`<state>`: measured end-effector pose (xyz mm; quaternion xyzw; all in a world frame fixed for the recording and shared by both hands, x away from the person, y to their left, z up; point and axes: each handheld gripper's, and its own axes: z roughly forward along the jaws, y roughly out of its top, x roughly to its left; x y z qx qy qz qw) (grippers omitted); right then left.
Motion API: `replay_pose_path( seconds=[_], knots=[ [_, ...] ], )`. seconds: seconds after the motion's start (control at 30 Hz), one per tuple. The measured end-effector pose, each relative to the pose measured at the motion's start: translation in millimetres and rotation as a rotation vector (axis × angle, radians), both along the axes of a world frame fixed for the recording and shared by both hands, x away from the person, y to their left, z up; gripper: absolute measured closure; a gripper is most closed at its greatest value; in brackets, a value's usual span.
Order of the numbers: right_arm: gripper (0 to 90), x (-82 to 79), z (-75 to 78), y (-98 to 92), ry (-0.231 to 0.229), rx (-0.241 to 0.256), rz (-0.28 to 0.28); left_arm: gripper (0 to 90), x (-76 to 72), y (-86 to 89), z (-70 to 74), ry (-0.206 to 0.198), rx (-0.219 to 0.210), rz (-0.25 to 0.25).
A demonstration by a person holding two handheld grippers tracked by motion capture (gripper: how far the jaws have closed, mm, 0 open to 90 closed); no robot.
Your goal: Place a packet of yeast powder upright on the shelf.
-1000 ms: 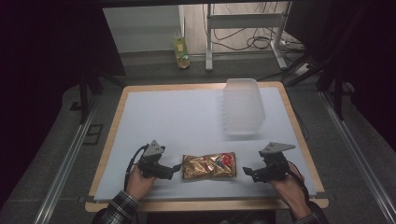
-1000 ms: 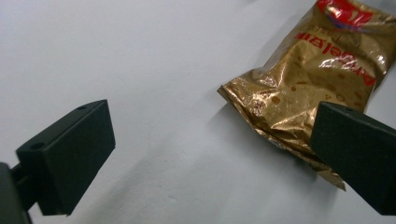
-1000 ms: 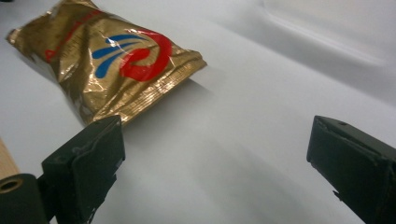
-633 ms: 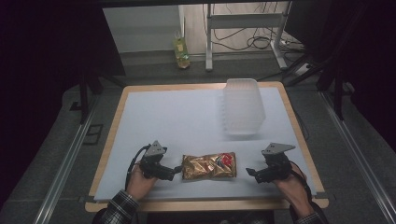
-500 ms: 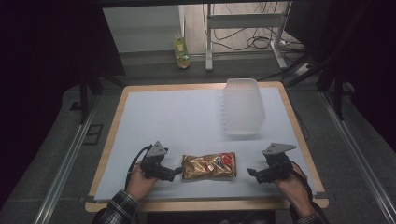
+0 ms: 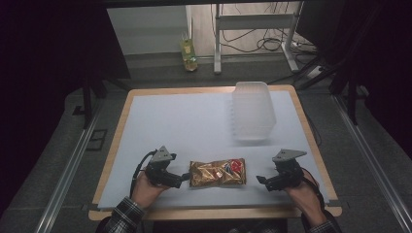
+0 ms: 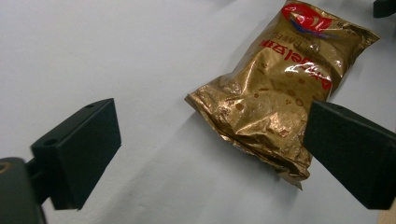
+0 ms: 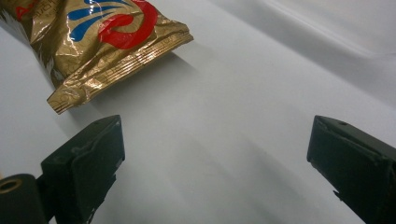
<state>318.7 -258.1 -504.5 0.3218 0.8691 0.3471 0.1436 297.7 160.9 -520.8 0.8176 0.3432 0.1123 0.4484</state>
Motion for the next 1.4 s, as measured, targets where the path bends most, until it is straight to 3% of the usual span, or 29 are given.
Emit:
replay_pose_path(
  seconds=[0.07,0.2,0.3,0.33,0.63,1.0,1.13,1.2,1.4],
  knots=[
    [4.3,0.0,0.0,0.0,-0.001,-0.001,0.0,7.6,-1.3,-0.6,1.4,-0.012,0.002,-0.002],
    [4.3,-0.1,-0.3,0.7,-0.003,-0.004,0.0,22.1,-6.4,-1.3,7.0,-0.051,-0.013,-0.02],
    [4.3,-0.1,-0.2,0.6,-0.004,-0.003,0.001,27.4,-7.4,-0.9,8.7,-0.053,-0.033,-0.029],
    [4.3,-0.2,0.0,0.5,-0.005,-0.001,0.002,33.5,-7.9,-0.7,10.0,-0.051,-0.048,-0.041],
    [4.4,-0.4,0.3,1.2,-0.01,0.003,0.006,51.6,-10.5,-5.3,11.8,-0.058,-0.07,-0.08],
    [4.4,-0.9,-0.5,3.3,-0.021,-0.009,0.011,72.0,-12.6,-15.8,9.4,-0.054,-0.045,-0.117],
    [4.4,-0.8,-1.1,3.6,-0.021,-0.011,0.012,79.4,-10.5,-21.9,5.8,-0.043,-0.009,-0.144],
    [4.4,-1.0,-0.9,4.4,-0.023,-0.006,0.013,85.8,-8.7,-25.4,2.5,-0.034,0.011,-0.146],
    [4.3,-1.2,-0.4,5.9,-0.027,0.003,0.021,89.1,-0.9,-31.4,-9.4,0.01,0.014,-0.148]
  ],
)
